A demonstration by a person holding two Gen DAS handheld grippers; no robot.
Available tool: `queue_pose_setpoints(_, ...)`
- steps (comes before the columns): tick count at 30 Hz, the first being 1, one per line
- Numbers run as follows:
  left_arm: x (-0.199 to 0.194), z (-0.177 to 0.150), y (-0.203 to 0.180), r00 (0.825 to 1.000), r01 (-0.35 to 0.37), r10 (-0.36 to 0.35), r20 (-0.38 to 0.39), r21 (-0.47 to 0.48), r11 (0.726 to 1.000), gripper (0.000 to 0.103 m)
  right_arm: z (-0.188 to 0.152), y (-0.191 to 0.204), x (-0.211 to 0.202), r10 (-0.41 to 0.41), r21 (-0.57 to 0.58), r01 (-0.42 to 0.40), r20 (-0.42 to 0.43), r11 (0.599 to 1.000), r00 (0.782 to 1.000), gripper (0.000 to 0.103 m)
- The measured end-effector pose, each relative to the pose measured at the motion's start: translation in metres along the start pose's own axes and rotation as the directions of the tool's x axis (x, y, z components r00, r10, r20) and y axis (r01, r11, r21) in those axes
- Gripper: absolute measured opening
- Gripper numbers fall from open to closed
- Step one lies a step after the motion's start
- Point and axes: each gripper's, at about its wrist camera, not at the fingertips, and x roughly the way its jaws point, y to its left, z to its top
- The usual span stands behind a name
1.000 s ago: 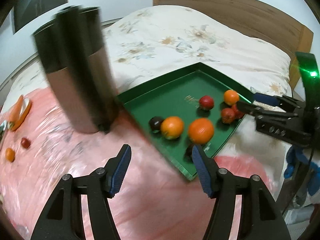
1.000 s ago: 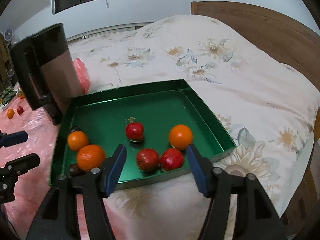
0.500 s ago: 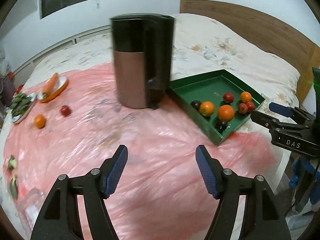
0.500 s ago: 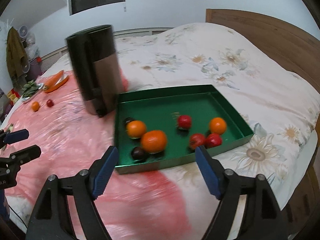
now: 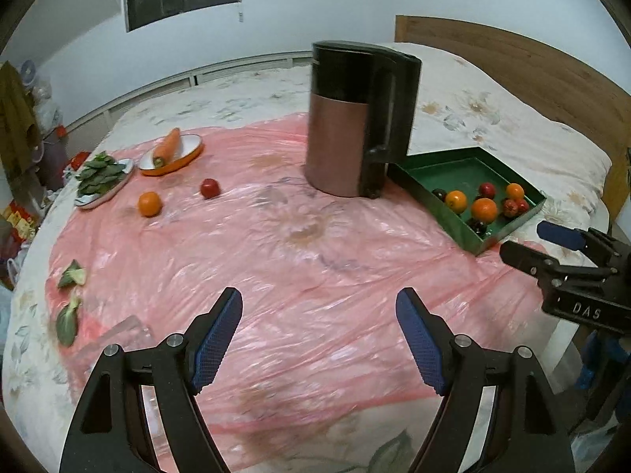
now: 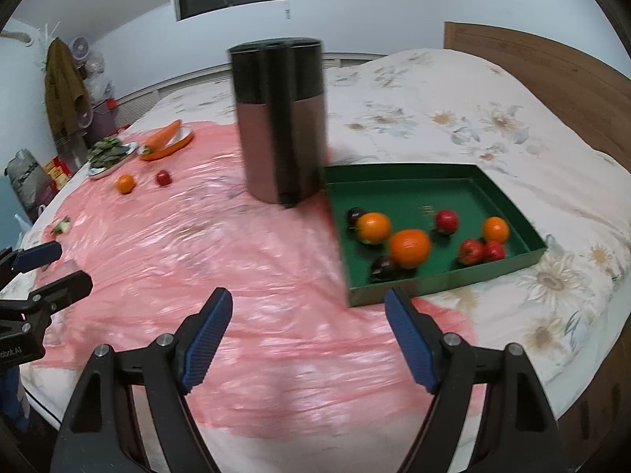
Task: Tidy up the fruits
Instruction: 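Withdraw both tools from the green tray back over the remaining fruits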
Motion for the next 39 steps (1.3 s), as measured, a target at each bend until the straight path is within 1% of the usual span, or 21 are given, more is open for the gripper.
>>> queue_pose_setpoints(7, -0.02, -0.01, 0.025, 0.999, -0.023, 0.024, 0.026, -0.019, 1.0, 0.076, -0.004, 0.037, -0.004, 0.042, -0.019, -0.042, 0.002, 0.999, 0.999, 0.103)
queue_pose_setpoints(19, -0.037, -0.021, 0.064, 0.997, -0.05, 0.054, 0.053, -0.066, 0.997, 0.076, -0.001, 0.087, -0.005, 0.066, -0.082, -0.066, -0.005, 0.994, 0.998, 0.103)
queue_pose_setpoints(27, -0.035, -0.025, 0.094, 0.996, -0.072, 0.077, 0.049, -0.106, 0.992, 0.077, 0.002, 0.114, 0.006, 0.09, -0.119, -0.092, -0.02, 0.989, 0.996, 0.103)
queue_pose_setpoints(32, -0.032, -0.026, 0.109, 0.995, -0.085, 0.091, 0.044, -0.119, 0.989, 0.077, 0.009, 0.131, 0.016, 0.114, -0.139, -0.116, -0.024, 0.983, 0.993, 0.103)
queue_pose_setpoints(39, -0.016, -0.021, 0.154, 0.994, -0.104, 0.108, 0.015, -0.177, 0.979, 0.077, 0.026, 0.158, 0.043, 0.161, -0.171, -0.166, -0.038, 0.971, 0.986, 0.103)
